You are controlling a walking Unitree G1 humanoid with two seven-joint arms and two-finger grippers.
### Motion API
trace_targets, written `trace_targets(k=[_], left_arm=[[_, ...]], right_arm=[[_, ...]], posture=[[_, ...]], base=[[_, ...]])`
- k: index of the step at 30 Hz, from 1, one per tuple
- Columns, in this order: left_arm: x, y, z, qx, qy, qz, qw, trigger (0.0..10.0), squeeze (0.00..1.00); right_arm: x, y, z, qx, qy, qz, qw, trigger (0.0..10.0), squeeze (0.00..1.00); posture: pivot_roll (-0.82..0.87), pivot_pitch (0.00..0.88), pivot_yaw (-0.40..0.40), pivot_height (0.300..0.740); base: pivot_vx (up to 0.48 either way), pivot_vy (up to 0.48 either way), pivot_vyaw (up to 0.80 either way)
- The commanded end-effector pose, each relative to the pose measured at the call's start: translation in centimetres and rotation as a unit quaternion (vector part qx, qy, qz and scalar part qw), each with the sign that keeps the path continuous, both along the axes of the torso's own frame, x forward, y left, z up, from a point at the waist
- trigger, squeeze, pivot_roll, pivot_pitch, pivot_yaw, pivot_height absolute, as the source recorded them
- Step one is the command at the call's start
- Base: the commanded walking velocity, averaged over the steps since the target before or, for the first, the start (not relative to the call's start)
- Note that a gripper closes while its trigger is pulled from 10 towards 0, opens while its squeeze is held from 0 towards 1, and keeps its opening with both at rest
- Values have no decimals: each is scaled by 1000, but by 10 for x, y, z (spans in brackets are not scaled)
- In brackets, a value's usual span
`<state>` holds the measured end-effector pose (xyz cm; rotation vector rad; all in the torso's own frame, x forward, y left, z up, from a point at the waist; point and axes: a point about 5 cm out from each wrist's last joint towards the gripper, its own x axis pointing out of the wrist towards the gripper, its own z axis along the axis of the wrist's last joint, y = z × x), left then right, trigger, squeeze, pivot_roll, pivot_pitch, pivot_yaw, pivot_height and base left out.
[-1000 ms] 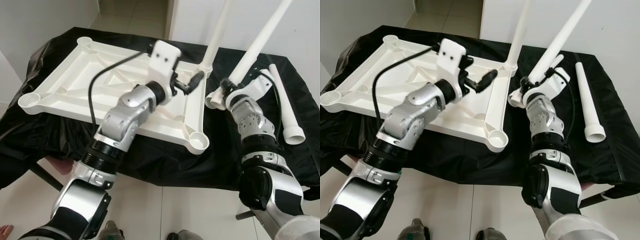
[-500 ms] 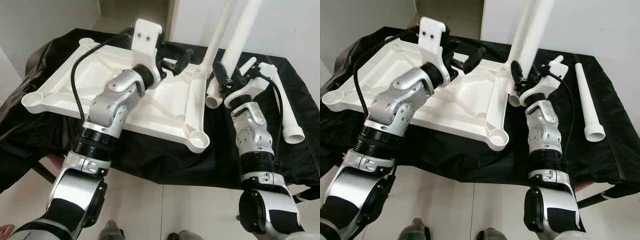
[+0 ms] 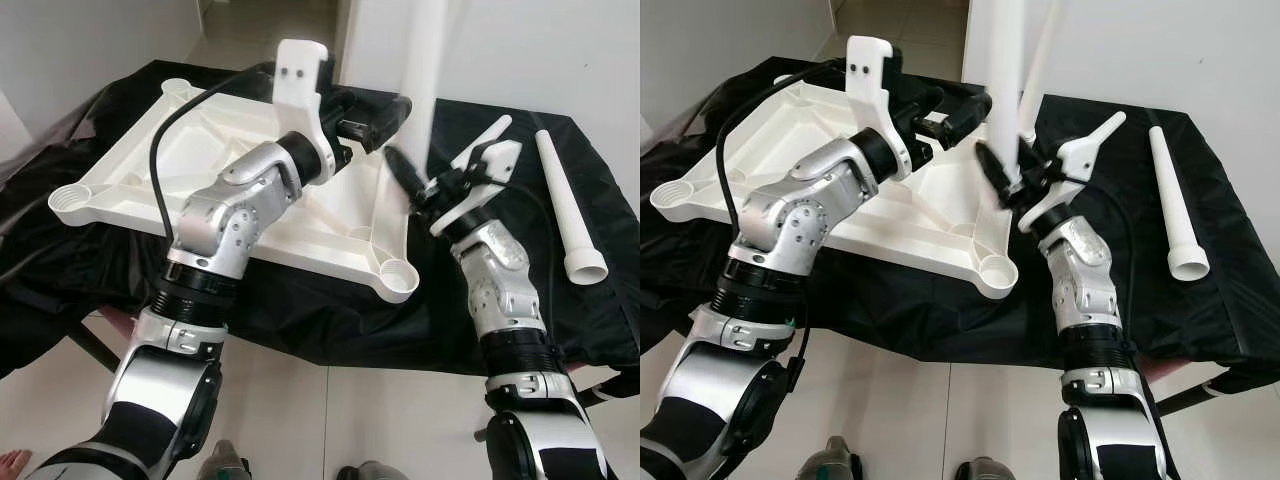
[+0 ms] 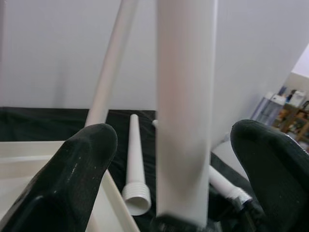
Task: Building children table
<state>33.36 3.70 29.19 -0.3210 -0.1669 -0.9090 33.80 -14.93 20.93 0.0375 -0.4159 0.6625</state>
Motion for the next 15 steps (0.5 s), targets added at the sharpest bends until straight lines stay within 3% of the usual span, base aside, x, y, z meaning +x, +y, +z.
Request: trace_targets(k=[1,10,15], left_arm=[[-13,-8,11,-3,-47,-114,992,10000,0],[-11,-7,17,-15,-35,-131,991,10000,0],[-1,2,27,-12,-35,-116,993,10000,0]], right_arm=[[-4,2,2,-17,-15,17,1000,10000,0],[-12,10,-7,-71,-18,72,995,10000,0],[-21,15,-16,-103,-14,105,989,10000,0]], posture=[[32,12,-14,740],[31,8,-14,740],[32,0,-13,740]], base=[[0,0,0],[0,0,0],[0,0,0]])
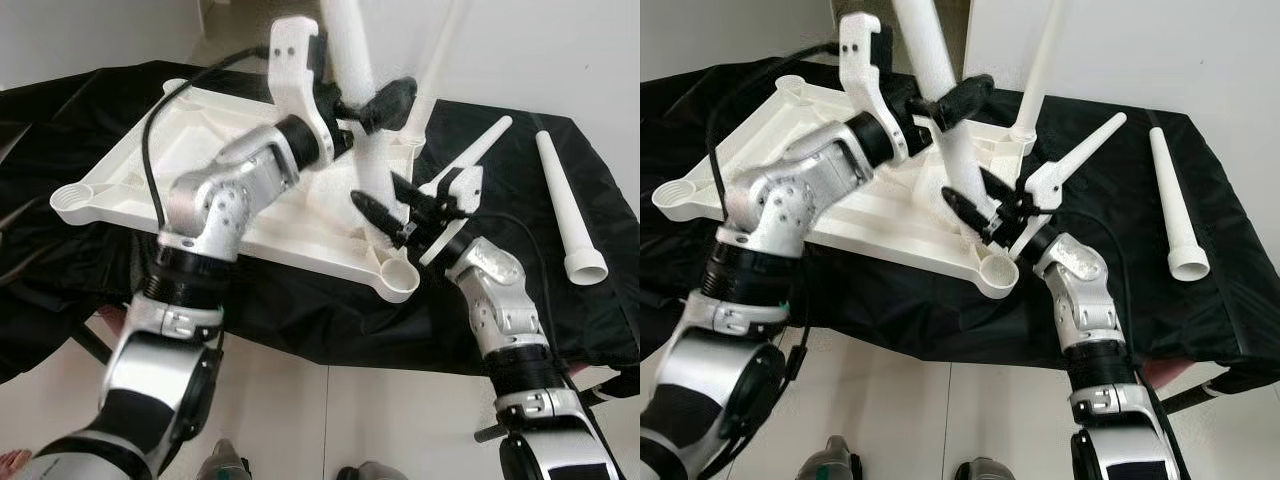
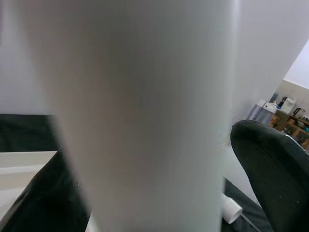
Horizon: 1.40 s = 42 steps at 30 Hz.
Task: Building children table
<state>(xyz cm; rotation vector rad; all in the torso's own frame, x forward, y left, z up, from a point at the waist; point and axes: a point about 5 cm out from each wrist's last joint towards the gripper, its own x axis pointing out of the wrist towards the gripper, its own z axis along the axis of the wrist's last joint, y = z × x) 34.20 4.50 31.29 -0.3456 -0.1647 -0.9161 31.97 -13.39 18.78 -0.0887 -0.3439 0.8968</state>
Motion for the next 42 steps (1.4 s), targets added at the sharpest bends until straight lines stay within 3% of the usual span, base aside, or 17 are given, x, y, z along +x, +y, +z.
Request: trace_targets(k=[1,10,11,12,13,15,16,32,36,37,40,42], left_arm=[[-10,-6,6,-3,-42,-110,993,10000,0],[3,12,23,-7,-39,-73,997,10000,0],[4,15,24,-12,-34,-68,997,7098,0],[5,17,25,-15,-32,-63,997,3255,0],[6,19,25,-17,-26,-60,998,1451,0],[7,19,25,-18,-23,-58,998,1451,0],[6,20,25,-23,-24,-62,998,0,0],[3,24,31,-45,-29,-67,996,0,0],[1,24,38,-14,-50,-43,998,0,0],[1,22,39,4,-56,-37,998,10000,0],[1,21,41,13,-61,-33,998,10000,0],[2,16,43,53,-75,-7,996,10000,0]], right_arm=[[-2,0,5,-12,-20,6,1000,10000,0],[-6,0,-3,-26,-16,11,999,10000,0],[-7,0,-5,-28,-14,10,999,10000,0],[-8,0,-7,-30,-12,9,999,10000,0],[-8,0,-9,-31,-11,8,999,10000,0],[-9,-1,-9,-32,-10,8,999,10000,0],[-9,-1,-10,-33,-9,8,999,10000,0],[-4,-4,-14,-54,-9,-15,998,10000,0],[4,-9,-11,-58,-4,-40,998,10000,0],[7,-10,-10,-59,0,-46,997,10000,1000],[9,-12,-9,-60,3,-50,997,10000,1000],[14,-13,-3,-58,7,-54,997,10000,1000]], posture=[[32,0,-13,740],[35,0,-5,740],[36,0,-4,740],[37,0,-4,740],[37,0,-4,740],[37,0,-4,740],[39,0,-4,740],[52,0,-18,740],[59,2,-26,740],[60,4,-28,740],[65,8,-32,740],[69,12,-36,740]], base=[[0,0,0],[0,0,0],[0,0,0],[0,0,0],[0,0,0],[0,0,0],[0,0,0],[0,0,0],[0,0,0],[0,0,0],[0,0,0],[0,0,0]])
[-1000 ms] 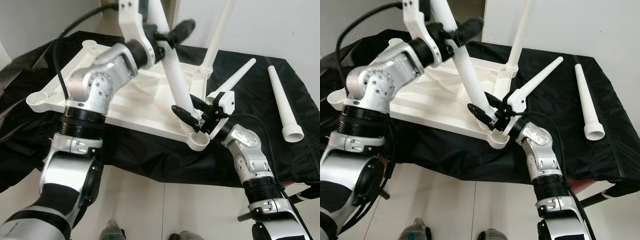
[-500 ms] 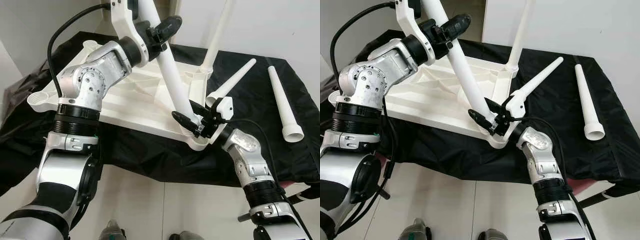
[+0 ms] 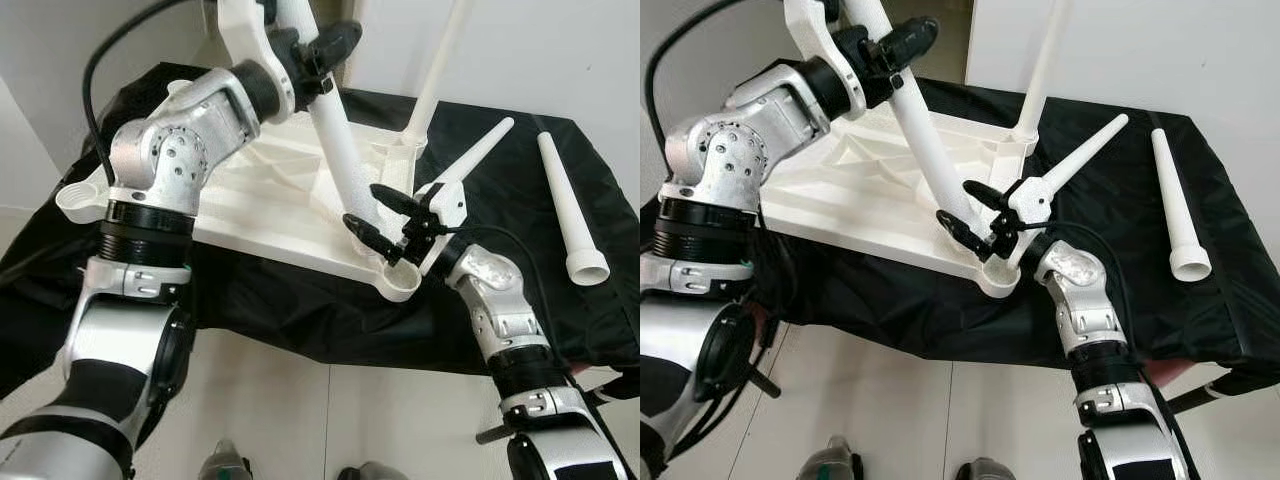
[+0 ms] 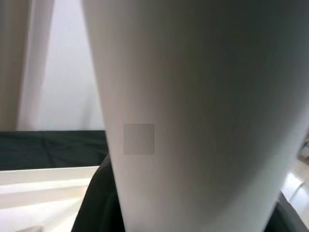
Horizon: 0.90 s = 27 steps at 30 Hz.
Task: Building children table
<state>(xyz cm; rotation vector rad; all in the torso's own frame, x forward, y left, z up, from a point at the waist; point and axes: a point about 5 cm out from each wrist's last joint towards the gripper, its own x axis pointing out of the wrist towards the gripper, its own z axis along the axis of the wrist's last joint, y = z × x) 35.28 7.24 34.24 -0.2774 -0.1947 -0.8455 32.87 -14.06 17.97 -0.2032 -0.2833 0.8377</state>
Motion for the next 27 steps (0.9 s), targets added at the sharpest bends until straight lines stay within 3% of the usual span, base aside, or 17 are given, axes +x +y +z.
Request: trace_targets(k=[1,7,9,10,23,27], left_arm=[[-8,-14,14,54,-60,-33,996,10000,0],[-7,-19,15,76,-60,-19,995,10000,0],[-7,-21,16,83,-64,-17,994,10000,0],[-7,-24,18,95,-72,-16,993,10000,0],[-18,-47,27,144,-125,-43,981,10000,0],[-21,-52,30,147,-133,-51,979,10000,0]], right_arm=[[7,-7,8,-5,4,-19,1000,10000,1000],[12,-7,12,-16,13,-26,999,10000,1000],[14,-5,14,-20,18,-21,999,10000,957],[15,-3,18,-30,23,-9,999,10000,0],[22,16,25,-101,70,87,989,10000,0],[27,20,27,-112,71,88,987,10000,0]], posture=[[70,14,-36,740],[71,17,-40,740],[71,17,-40,740],[72,18,-43,740],[81,11,-51,740],[85,11,-55,740]], base=[[0,0,0],[0,0,0],[0,0,0],[0,0,0],[0,0,0],[0,0,0]])
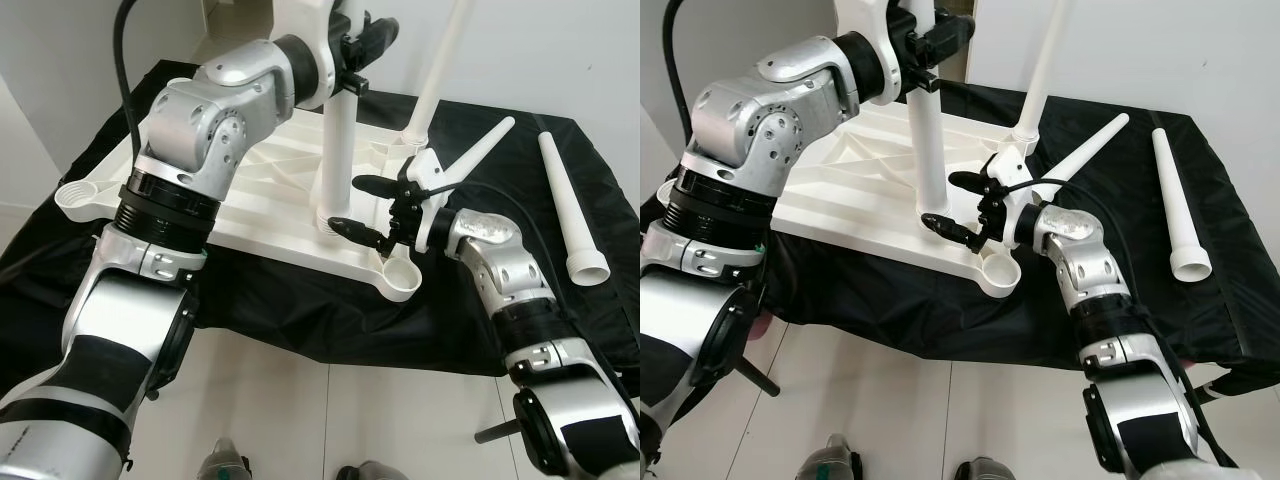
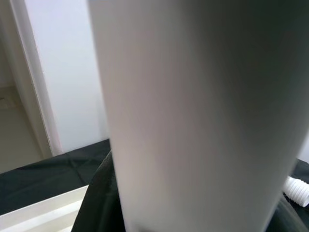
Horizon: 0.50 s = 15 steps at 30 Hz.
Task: Building children table
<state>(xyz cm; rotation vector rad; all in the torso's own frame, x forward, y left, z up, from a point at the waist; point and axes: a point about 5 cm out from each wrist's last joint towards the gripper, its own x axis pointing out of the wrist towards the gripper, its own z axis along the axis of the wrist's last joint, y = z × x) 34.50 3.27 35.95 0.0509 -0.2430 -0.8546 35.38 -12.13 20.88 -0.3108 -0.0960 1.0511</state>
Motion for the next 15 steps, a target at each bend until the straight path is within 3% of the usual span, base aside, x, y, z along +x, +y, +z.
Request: trace_targets(k=[1,15], left_arm=[[-15,-14,14,21,-39,-73,996,10000,0],[-26,-22,17,14,-43,-98,994,10000,0]], right_arm=[[4,1,-1,-14,3,-3,1000,10000,0],[21,15,8,17,-5,-30,999,10000,0]], posture=[[86,10,-56,740],[96,1,-58,740]], base=[[0,0,0],[0,0,0]])
